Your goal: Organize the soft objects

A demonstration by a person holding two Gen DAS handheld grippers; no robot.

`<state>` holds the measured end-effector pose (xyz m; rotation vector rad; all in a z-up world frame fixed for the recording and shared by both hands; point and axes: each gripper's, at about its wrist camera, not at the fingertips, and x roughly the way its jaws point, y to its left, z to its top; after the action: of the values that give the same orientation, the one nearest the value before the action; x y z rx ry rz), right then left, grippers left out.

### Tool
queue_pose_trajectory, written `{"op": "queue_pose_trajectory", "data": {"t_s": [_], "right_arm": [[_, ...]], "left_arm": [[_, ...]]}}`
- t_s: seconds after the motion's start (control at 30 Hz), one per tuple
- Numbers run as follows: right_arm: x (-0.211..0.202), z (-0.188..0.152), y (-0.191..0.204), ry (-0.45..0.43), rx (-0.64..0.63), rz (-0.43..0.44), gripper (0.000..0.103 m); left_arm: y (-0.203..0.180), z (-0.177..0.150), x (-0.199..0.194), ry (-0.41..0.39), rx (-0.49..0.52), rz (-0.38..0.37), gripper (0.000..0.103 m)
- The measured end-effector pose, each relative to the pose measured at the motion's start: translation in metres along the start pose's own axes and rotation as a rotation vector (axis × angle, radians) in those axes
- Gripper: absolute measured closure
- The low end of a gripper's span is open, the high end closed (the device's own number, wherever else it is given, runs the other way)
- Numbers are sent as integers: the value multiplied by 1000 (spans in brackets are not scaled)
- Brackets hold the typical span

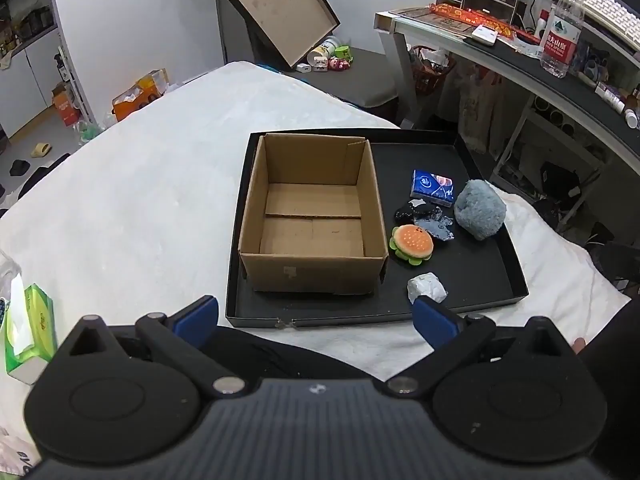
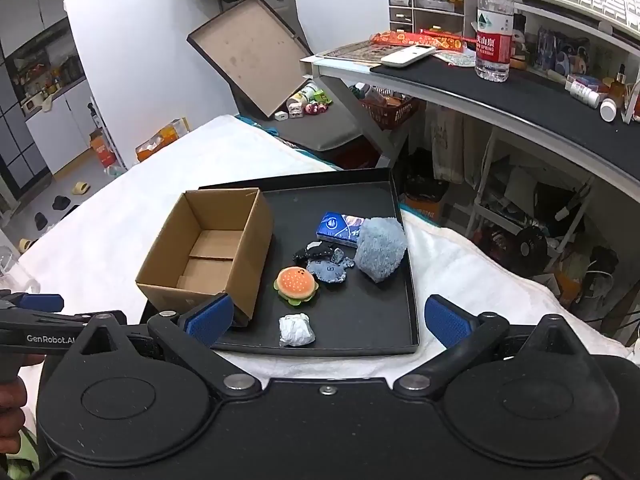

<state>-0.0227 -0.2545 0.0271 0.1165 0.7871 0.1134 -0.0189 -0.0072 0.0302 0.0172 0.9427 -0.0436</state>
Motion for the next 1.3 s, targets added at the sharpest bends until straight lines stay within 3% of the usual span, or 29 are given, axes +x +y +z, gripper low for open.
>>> {"op": "queue_pose_trajectory", "data": {"t_s": [1.3], "right_arm": [[-25, -8, 12, -21, -16, 19, 0]], "left_arm": [[0, -9, -26, -37, 8, -21, 1]]}}
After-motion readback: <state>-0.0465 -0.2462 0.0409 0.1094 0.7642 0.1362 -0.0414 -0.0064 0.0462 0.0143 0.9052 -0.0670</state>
